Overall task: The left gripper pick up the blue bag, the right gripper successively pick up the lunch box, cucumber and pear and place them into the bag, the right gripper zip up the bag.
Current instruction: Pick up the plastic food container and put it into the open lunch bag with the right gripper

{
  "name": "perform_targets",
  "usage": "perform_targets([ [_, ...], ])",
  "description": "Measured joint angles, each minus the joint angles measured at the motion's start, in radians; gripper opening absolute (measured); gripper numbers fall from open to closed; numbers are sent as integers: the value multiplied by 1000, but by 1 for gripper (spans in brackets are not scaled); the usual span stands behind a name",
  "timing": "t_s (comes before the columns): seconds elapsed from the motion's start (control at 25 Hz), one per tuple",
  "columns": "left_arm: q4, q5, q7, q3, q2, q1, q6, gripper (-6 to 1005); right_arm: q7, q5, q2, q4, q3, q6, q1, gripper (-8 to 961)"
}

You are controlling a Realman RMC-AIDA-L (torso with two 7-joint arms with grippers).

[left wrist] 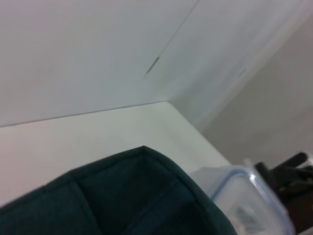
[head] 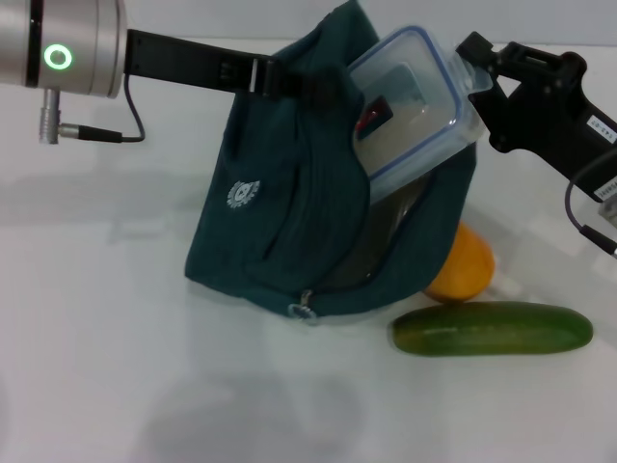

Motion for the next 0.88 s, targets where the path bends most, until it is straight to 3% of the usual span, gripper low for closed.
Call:
perform_targets([
  [0.36,-7,-35,0,4,3,-17,11,42,-53,-26,0,12,-1,73,16,88],
  [0.68,-114,-40,15,12,16,-70,36,42,-141,-60,0,29,2,85,47,89],
  [0.88,-120,-48,17,11,20,-76,39,42,-144,-82,0,14,-1,99,62,89],
])
